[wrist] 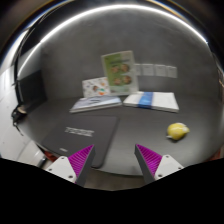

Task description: Arrange mouse

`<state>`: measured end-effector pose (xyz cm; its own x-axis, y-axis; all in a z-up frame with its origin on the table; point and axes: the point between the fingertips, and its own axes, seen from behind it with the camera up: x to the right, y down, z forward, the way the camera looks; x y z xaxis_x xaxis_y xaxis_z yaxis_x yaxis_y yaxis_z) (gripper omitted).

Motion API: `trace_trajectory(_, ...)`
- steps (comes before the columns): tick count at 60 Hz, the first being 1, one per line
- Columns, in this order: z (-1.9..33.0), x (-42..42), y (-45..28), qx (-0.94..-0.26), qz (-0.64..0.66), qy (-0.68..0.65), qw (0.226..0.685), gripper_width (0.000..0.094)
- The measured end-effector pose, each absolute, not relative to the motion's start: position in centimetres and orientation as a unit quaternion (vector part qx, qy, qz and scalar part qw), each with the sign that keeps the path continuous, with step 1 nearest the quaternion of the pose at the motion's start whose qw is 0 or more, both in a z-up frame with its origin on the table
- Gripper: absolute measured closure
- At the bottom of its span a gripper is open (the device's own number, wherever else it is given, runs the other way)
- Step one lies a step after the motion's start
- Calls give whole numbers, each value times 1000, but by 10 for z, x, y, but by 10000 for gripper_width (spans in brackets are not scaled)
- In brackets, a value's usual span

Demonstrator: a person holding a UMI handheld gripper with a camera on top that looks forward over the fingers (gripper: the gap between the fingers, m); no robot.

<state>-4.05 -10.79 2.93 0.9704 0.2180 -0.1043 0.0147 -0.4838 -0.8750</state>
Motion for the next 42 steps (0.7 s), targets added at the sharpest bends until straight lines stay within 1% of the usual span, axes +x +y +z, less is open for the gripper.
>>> trace_trajectory(5, 22, 16, -106, -867, 44, -33, 496, 104)
trace_trajectory(6, 16, 10, -98, -866, 41, -33, 497, 104)
trace_trajectory(8, 14, 54, -103, -869, 21, -22, 494, 103)
trace_trajectory(10, 12, 76, -103, -870, 8, -13, 492, 103)
trace_trajectory(18, -2, 133, -87, -878, 1, 3, 478, 102)
trace_trajectory(22, -11, 146, -73, -884, 11, 8, 468, 98)
trace_trajectory(23, -10, 149, -66, -881, 11, 6, 473, 90)
trace_trajectory(24, -9, 151, -61, -879, 10, 2, 476, 111)
trace_trajectory(27, -10, 153, -47, -878, 15, -14, 478, 111)
trace_trajectory(42, -11, 157, 21, -886, 21, -25, 463, 108)
